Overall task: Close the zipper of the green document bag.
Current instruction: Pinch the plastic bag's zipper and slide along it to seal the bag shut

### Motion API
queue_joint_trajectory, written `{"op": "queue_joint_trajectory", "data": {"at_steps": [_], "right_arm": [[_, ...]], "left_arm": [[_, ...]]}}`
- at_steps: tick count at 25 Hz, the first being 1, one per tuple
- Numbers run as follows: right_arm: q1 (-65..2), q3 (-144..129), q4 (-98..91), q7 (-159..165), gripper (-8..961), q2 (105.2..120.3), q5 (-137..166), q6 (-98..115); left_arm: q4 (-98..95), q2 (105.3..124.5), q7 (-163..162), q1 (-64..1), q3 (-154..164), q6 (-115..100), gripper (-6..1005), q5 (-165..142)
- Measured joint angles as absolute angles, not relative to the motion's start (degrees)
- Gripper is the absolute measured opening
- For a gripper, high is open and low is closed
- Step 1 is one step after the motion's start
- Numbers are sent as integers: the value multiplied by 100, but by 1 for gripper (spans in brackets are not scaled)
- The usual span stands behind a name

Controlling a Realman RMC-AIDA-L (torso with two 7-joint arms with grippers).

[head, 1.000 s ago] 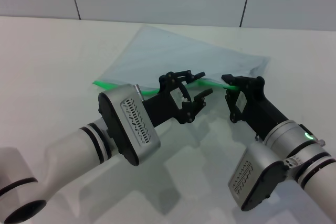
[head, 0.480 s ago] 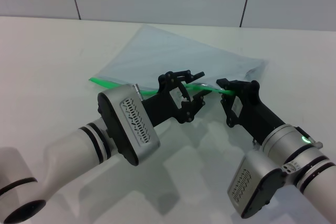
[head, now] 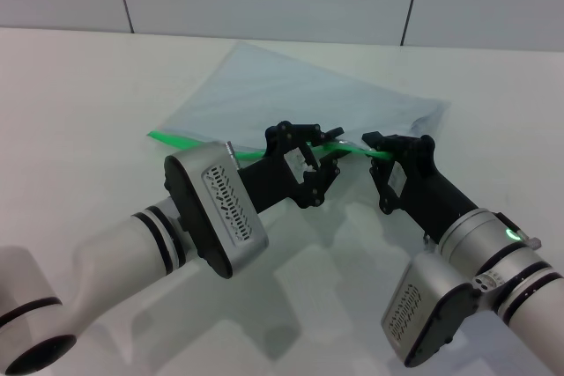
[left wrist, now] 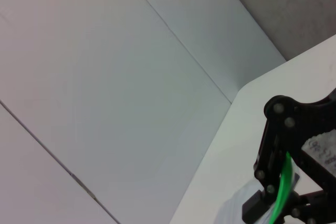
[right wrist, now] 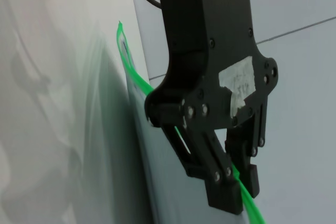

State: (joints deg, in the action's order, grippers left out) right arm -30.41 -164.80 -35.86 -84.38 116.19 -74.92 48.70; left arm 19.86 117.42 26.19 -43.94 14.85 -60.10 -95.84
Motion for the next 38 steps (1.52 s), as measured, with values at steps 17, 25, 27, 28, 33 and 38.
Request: {"op": "queue_joint_trajectory", "data": {"at_steps": [17, 25, 27, 28, 33, 38], "right_arm": [[-3037, -16470, -3428, -8389, 58, 11619, -7451, 4869], [-3048, -16437, -3280, -8166, 63, 11619, -7489, 4960], [-3055, -16436, -3225, -8076, 65, 11619, -7497, 5004], [-3057, -16434, -3195, -8035, 65, 11619, -7504, 5017], [-3067, -16417, -3022, -7850, 69, 11619, -7606, 5155], [-3077, -16416, -2807, -7685, 72, 11619, -7731, 5340]], "left_arm": [[2004, 11751, 2619, -4386, 1485, -5984, 85, -9562], [2004, 11751, 2592, -4374, 1484, -5979, 84, -9561], [2004, 11751, 2586, -4363, 1484, -5978, 84, -9561], [2003, 11751, 2586, -4360, 1484, -5977, 84, -9561], [1977, 11751, 2574, -4350, 1479, -5976, 83, -9559], [1974, 11750, 2572, -4342, 1435, -5972, 83, -9554]]}}
